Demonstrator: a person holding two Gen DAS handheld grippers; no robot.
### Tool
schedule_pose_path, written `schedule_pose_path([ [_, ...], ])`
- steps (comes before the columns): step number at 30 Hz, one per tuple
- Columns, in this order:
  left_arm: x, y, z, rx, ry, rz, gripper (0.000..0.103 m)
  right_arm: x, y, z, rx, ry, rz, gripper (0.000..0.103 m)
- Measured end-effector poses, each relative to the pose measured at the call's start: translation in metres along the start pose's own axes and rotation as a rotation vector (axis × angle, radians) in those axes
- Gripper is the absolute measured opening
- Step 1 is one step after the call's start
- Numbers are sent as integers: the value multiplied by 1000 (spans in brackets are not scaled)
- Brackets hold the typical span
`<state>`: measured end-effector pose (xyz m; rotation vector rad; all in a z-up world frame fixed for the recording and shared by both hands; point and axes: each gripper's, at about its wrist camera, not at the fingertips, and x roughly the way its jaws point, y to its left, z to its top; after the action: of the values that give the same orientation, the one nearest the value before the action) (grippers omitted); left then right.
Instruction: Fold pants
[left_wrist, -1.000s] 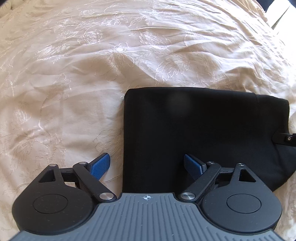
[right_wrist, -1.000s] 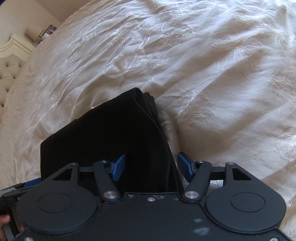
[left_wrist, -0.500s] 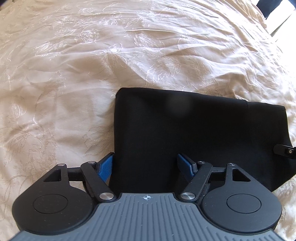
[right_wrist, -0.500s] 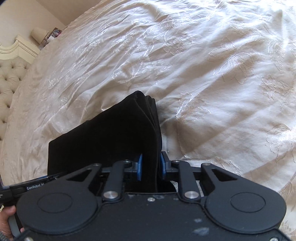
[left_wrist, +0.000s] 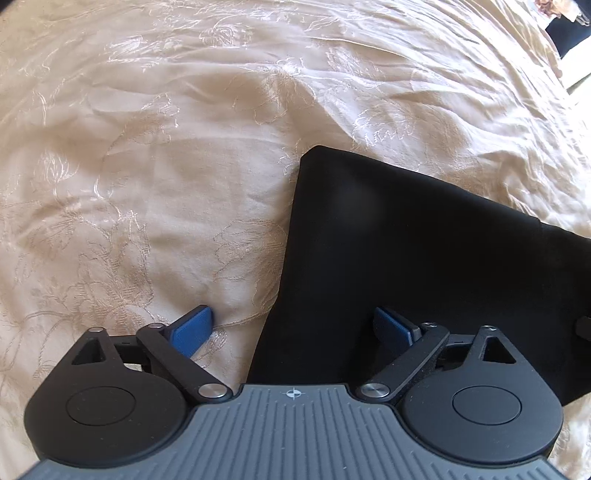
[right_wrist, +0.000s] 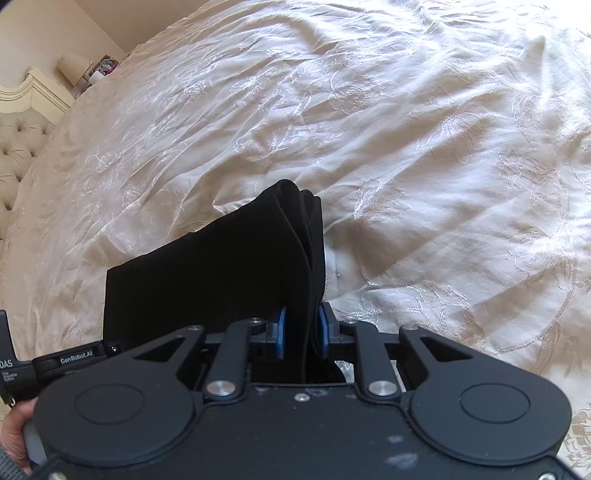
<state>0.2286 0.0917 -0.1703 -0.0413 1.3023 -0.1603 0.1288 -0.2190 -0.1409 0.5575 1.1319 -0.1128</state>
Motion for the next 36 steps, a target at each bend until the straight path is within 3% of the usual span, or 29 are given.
schedule_pose_path([
  [1,-4,0,-1,8,-7,-4,76,-1,2,0,-5,-2,-8,19],
  [2,-8,-1,-3,20,-11,-49,43,-2,4,-2,-8,-6,-14,19],
  [3,-10,-2,-4,21,-4,-100,25,-3,6,-3,-9,-10,-19,19],
  [5,-24,-12,-10,70,-30,-57,19,-6,11,-5,-22,-19,-42,19],
  [8,-27,-28,-16,140,-45,-36,16,-15,12,-9,-19,-28,-66,18],
  [13,-39,-47,-19,167,-8,-112,14,-47,-10,-18,25,-68,-114,15],
  [17,-52,-90,-37,269,-7,-167,17,-85,-52,-28,33,-110,-199,12],
  [20,-62,-127,-56,366,-23,-177,16,-110,-96,-34,60,-138,-297,13],
  [25,-73,-176,-85,495,-46,-175,16,-132,-170,-43,175,-139,-365,13],
  [29,-73,-193,-104,554,-54,-131,16,-143,-199,-55,252,-186,-233,13],
  [33,-83,-178,-112,538,-53,-93,16,-147,-166,-52,139,-202,-191,13],
  [36,-96,-164,-116,531,-65,-114,16,-146,-141,-41,107,-198,-173,13],
])
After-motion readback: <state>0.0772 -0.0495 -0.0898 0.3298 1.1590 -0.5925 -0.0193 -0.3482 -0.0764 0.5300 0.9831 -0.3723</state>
